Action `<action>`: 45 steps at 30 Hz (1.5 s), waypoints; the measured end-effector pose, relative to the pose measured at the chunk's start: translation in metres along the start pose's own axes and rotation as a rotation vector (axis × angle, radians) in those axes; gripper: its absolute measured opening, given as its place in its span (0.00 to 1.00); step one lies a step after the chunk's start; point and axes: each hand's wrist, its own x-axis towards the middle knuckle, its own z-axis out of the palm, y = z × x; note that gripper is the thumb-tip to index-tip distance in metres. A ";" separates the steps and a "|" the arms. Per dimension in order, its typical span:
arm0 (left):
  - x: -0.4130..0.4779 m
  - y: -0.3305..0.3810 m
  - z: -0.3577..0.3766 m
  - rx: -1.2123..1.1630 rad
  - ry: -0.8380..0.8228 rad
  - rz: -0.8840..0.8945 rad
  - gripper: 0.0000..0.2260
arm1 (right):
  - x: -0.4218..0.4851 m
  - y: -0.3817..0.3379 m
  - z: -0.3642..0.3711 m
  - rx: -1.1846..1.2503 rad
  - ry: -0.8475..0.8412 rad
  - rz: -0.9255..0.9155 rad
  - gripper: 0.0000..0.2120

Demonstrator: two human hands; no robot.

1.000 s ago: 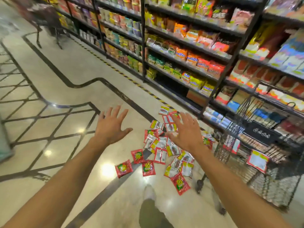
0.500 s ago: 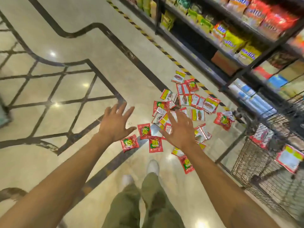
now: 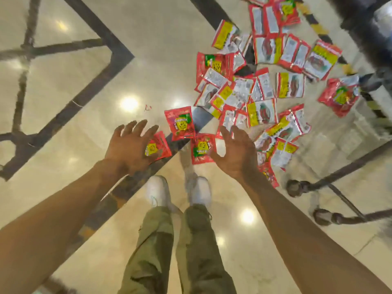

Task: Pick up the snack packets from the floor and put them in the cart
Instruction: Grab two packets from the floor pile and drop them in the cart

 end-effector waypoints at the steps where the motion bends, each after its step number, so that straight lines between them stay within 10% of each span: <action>1: 0.018 -0.006 0.031 -0.007 -0.031 0.001 0.42 | 0.011 0.006 0.034 0.006 -0.013 0.016 0.39; 10: 0.155 -0.041 0.269 -0.181 -0.169 -0.192 0.44 | 0.101 0.046 0.281 0.094 -0.264 0.206 0.47; 19: 0.177 -0.057 0.351 -0.362 0.064 -0.422 0.44 | 0.133 0.047 0.368 0.449 -0.051 0.649 0.55; 27: 0.164 -0.062 0.337 -0.765 -0.169 -0.579 0.19 | 0.121 0.052 0.363 0.873 -0.203 0.864 0.18; 35: 0.101 -0.059 0.250 -1.289 -0.085 -0.610 0.16 | 0.069 0.044 0.270 1.141 -0.250 0.837 0.15; 45: -0.034 -0.011 -0.086 -1.459 -0.201 -0.377 0.24 | -0.061 0.035 -0.105 1.426 0.051 0.823 0.27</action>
